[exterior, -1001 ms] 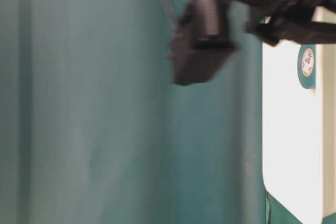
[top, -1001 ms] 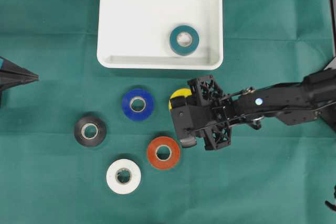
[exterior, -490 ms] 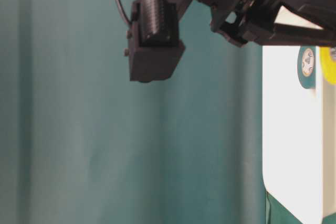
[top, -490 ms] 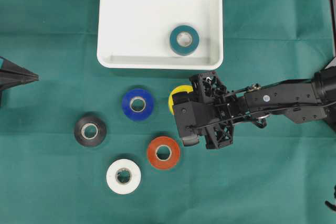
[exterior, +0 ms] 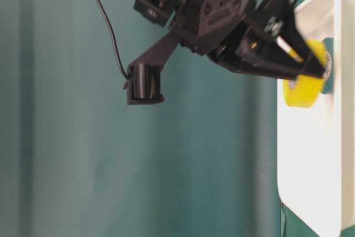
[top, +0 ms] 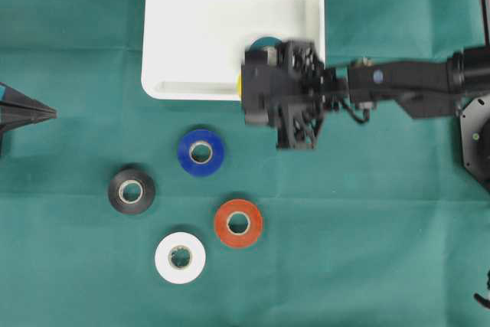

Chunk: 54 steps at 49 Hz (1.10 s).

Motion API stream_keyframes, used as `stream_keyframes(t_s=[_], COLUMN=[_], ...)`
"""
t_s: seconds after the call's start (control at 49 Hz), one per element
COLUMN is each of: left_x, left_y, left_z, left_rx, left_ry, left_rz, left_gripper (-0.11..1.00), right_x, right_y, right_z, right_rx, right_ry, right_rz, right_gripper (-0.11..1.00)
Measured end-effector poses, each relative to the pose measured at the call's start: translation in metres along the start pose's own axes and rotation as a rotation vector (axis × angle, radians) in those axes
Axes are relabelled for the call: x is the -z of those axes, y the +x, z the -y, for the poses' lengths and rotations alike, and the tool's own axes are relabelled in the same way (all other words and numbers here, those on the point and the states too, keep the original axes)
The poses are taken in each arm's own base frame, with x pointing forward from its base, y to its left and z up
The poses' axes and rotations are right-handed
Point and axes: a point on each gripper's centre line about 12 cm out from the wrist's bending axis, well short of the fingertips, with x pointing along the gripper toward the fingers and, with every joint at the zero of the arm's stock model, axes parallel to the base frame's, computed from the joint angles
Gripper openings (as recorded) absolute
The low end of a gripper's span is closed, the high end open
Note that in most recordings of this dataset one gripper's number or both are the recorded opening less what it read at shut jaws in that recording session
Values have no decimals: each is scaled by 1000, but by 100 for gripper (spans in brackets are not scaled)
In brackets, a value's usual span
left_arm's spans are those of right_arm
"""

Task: Put the tape into the white case with the right arm.
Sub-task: 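Carry the yellow roll into the tray's upper right and release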

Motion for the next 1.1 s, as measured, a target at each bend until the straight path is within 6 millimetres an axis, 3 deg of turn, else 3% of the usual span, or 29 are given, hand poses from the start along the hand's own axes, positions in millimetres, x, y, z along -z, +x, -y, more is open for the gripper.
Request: stream_keyframes(t_s=[0.429, 0.715, 0.94, 1.021, 1.103], left_x=[1, 0, 1, 1, 1], left_y=[0, 0, 0, 0, 0], left_z=[0, 0, 0, 0, 0], left_rx=[-2, -2, -2, -2, -2], left_ry=[1, 0, 1, 0, 1], left_rz=[-1, 0, -3, -3, -1], left_gripper=[0, 0, 0, 0, 0], right_x=[5, 12, 14, 17, 20], right_y=[1, 9, 11, 13, 16], right_z=[98, 124, 130, 135, 137], right_rx=[144, 175, 182, 188, 189], right_ry=[196, 245, 259, 269, 276], right_rz=[-1, 9, 7, 3, 5], right_gripper=[3, 2, 3, 16, 39])
